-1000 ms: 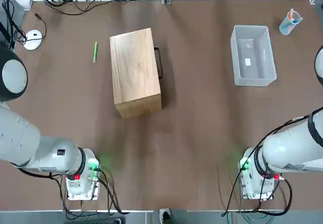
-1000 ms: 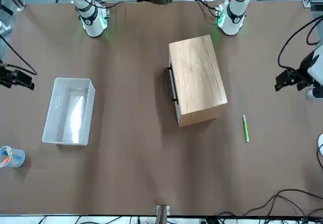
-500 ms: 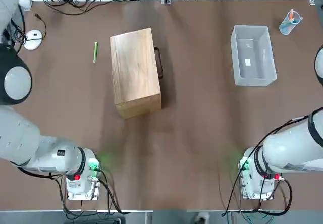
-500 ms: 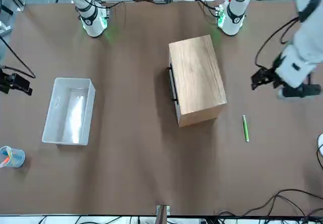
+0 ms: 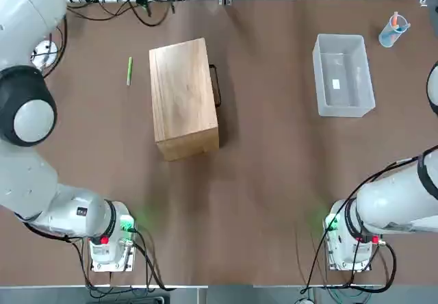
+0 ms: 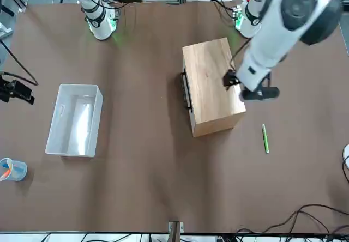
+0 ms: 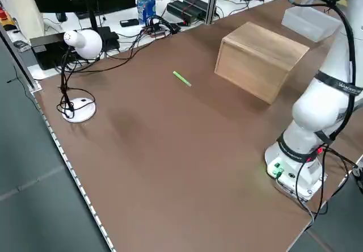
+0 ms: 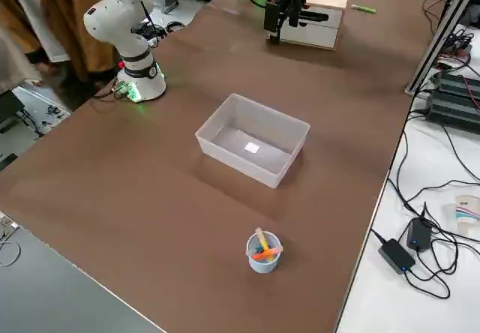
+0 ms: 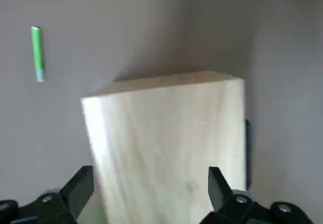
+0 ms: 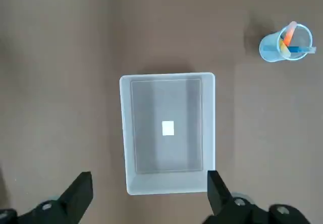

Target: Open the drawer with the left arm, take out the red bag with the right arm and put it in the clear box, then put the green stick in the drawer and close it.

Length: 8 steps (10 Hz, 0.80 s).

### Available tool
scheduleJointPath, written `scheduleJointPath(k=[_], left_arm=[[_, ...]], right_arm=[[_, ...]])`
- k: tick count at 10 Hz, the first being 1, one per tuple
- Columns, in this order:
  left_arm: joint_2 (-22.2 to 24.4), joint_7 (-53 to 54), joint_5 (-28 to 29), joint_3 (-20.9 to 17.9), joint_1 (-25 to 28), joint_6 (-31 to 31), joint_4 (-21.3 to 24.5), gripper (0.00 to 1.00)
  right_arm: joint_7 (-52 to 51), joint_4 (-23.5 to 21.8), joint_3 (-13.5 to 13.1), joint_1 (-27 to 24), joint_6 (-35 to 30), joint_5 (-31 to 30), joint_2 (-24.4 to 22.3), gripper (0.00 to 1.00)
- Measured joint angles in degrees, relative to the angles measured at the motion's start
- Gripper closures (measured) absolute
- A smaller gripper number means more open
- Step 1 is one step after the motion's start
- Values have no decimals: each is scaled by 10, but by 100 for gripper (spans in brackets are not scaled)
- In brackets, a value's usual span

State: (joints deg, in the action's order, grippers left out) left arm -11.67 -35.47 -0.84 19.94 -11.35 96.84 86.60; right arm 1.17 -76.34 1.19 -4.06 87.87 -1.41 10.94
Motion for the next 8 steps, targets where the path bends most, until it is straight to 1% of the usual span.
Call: scheduleJointPath(k=[1,3,5,7,8], left_arm=[[-20,-55,0,1,-36,27,-9,0],[-83,-138,2,0,-87,74,-44,0],[-147,-206,42,-1,-140,90,-80,0],[-197,-274,88,-9,-201,115,-98,0],[-217,-294,102,-19,-227,119,-103,0]], right_arm=[[0,0,0,0,0,0,0,0],[0,0,0,0,0,0,1,0],[0,-1,-1,0,1,0,3,0],[0,-1,-1,0,2,0,4,0],[0,-1,-2,-3,2,0,5,0]])
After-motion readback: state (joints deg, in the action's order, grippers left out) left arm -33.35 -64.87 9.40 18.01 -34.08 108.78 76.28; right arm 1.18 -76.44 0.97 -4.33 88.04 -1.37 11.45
